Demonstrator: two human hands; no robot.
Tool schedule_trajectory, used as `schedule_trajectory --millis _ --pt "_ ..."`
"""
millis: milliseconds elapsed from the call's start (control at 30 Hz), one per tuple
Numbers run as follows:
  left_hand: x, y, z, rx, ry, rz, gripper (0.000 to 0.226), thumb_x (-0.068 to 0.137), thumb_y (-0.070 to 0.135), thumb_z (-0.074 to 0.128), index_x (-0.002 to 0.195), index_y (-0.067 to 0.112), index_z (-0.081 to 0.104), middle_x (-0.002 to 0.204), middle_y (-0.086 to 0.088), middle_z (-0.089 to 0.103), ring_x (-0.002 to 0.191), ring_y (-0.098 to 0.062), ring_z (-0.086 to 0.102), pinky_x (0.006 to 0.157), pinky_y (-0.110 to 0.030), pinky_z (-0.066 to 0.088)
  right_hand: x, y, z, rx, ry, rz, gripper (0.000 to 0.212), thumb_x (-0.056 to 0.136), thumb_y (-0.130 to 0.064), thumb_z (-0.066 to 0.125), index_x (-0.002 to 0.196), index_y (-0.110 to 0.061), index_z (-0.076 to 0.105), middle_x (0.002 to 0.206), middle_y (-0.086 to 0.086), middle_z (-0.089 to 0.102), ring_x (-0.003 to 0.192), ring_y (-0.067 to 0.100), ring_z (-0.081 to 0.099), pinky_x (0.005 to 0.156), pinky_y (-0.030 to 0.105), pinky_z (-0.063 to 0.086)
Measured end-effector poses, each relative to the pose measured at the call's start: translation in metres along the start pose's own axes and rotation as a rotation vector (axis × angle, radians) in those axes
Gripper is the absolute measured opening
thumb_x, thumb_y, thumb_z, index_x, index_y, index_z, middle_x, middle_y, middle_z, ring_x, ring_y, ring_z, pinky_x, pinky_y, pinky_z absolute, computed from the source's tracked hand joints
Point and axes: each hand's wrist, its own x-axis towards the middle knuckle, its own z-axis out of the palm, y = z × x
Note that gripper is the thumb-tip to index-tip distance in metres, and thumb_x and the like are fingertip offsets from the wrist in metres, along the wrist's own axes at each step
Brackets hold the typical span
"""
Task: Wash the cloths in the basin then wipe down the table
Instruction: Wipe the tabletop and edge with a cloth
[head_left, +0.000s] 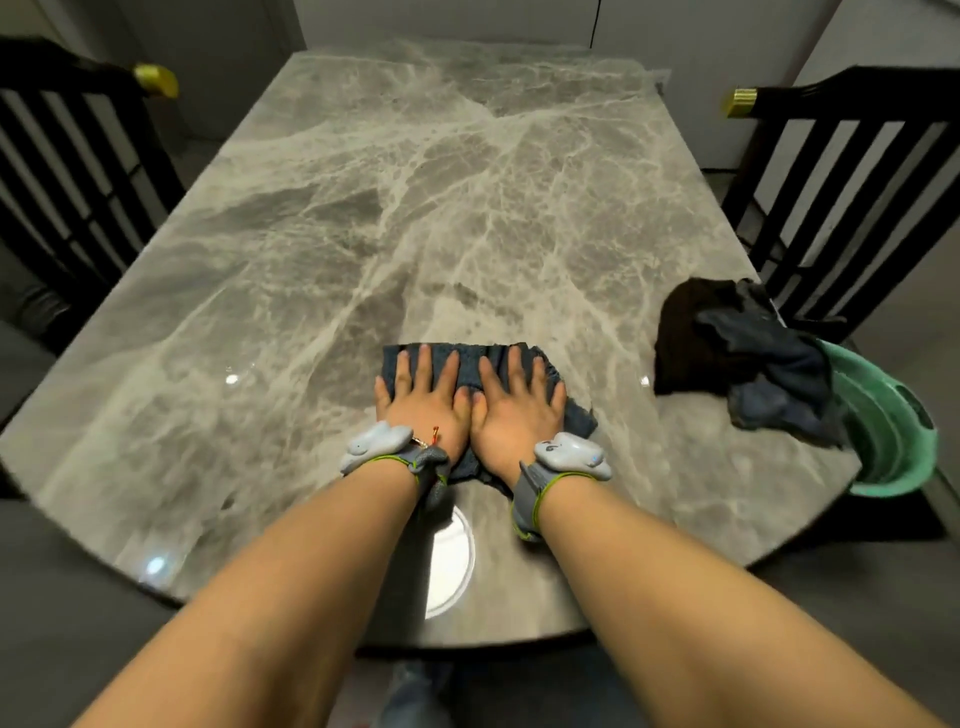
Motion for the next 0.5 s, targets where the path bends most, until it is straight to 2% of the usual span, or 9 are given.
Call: schedule_trajectory --millis 267,500 --pt "-0.137 -0.016 0.014 -0.027 -0.040 -0.064 0.055 0.100 0.043 0.022 0.151 0.033 0.004 0.160 0.001 -0.010 0.148 -0.021 -0.013 0.118 -0.046 -0.008 -0.131 -0.004 0.023 0.026 -0.058 -0.031 0.054 0.099 -0.040 0.023 0.151 -0.032 0.007 0.160 0.000 -0.006 0.147 0.028 -0.008 0.116 0.051 -0.002" --pt "-0.171 -0.021 0.023 -0.054 -0.048 -0.119 0.056 0.099 0.044 0.022 0.151 0.034 0.002 0.160 0.002 -0.010 0.148 -0.020 -0.014 0.118 -0.044 -0.008 -0.162 -0.006 0.030 0.019 -0.113 -0.035 0.054 0.101 -0.040 0.019 0.151 -0.032 0.002 0.159 -0.001 -0.012 0.147 0.027 -0.013 0.116 0.052 -0.004"
